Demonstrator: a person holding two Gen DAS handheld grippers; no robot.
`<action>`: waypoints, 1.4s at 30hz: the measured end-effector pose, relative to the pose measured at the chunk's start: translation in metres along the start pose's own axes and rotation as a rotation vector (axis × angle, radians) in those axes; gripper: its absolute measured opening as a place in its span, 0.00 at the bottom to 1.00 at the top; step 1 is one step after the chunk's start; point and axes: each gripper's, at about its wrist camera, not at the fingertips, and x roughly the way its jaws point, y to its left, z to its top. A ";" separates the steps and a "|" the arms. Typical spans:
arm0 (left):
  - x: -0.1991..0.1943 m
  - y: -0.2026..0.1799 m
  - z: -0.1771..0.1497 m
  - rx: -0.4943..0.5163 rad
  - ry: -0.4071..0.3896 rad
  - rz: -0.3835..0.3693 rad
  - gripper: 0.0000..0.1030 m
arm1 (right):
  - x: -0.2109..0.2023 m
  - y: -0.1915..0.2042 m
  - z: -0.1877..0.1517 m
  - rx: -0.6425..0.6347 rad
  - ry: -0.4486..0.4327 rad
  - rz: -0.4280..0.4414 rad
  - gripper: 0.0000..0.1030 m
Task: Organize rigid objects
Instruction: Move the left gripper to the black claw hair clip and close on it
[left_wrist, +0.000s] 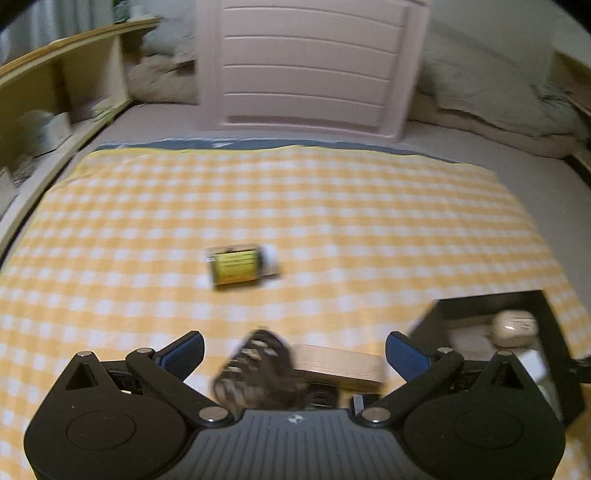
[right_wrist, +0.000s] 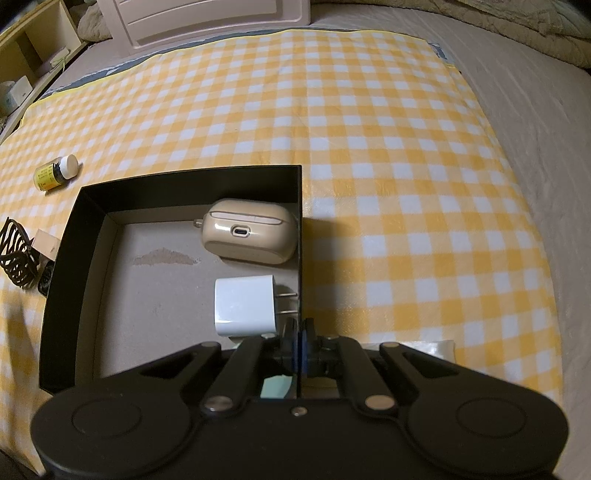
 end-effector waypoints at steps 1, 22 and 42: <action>0.003 0.005 0.001 -0.001 0.006 0.020 1.00 | 0.000 0.001 0.000 0.000 0.000 0.000 0.03; 0.010 0.083 -0.023 0.015 0.087 0.093 1.00 | 0.001 0.003 0.000 -0.001 -0.001 -0.004 0.03; -0.020 0.196 -0.033 -0.368 0.037 0.251 0.97 | 0.001 0.002 0.002 -0.006 -0.001 -0.011 0.03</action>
